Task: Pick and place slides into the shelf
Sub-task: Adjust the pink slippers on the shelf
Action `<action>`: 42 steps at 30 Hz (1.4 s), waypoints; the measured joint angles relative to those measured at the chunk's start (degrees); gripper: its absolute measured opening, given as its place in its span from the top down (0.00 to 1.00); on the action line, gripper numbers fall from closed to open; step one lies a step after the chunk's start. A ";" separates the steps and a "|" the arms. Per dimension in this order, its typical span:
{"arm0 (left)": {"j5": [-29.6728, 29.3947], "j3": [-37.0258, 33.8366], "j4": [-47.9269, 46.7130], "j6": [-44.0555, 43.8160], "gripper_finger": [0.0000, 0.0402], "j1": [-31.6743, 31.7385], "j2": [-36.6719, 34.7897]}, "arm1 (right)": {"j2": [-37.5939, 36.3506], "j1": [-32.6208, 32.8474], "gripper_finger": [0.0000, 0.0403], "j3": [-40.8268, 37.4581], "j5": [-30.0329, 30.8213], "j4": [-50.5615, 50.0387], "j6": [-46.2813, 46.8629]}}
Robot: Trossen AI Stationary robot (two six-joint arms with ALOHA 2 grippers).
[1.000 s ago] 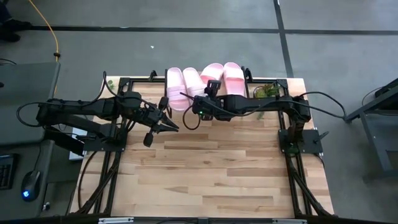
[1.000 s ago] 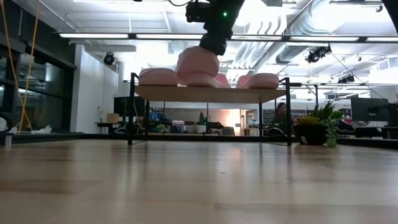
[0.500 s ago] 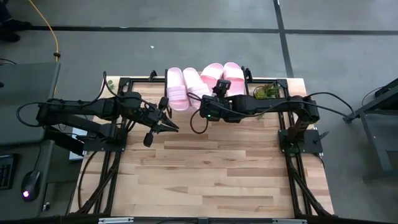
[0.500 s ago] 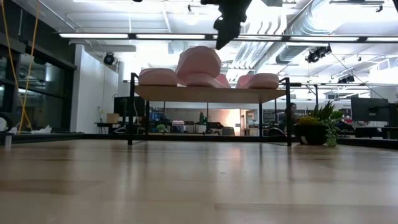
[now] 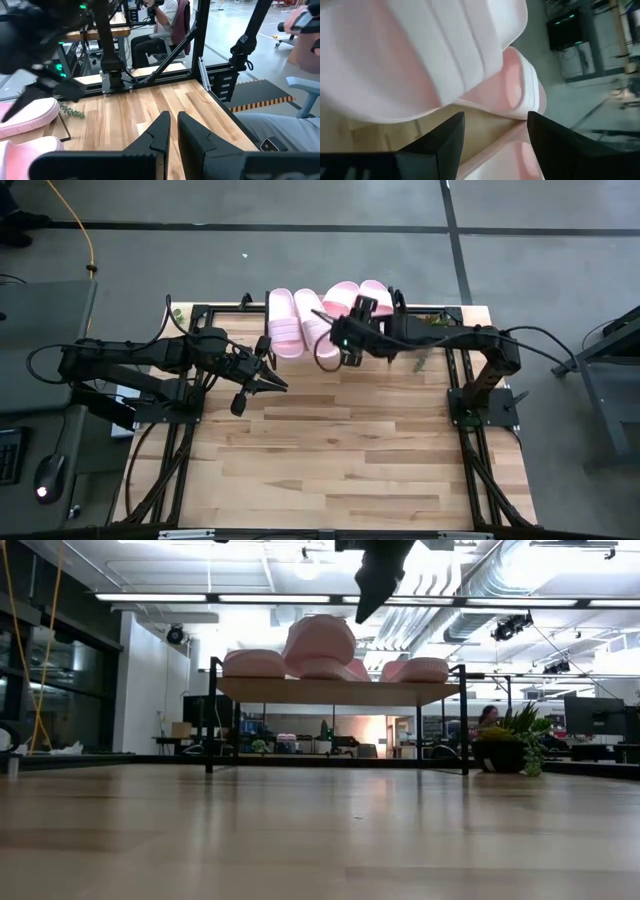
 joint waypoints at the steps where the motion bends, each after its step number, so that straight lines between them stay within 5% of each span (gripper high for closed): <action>1: 0.01 0.00 0.01 -0.01 0.94 0.00 0.00 | 0.00 -0.97 0.49 0.00 -0.92 0.26 -0.18; 11: 0.00 0.00 -0.23 0.03 0.94 0.01 0.00 | 0.00 -8.44 0.49 -0.11 -8.86 4.24 -3.65; 42: 0.02 -0.02 -0.27 0.05 0.94 -0.01 0.00 | 2.84 -13.93 0.49 -0.15 -14.77 7.73 -4.80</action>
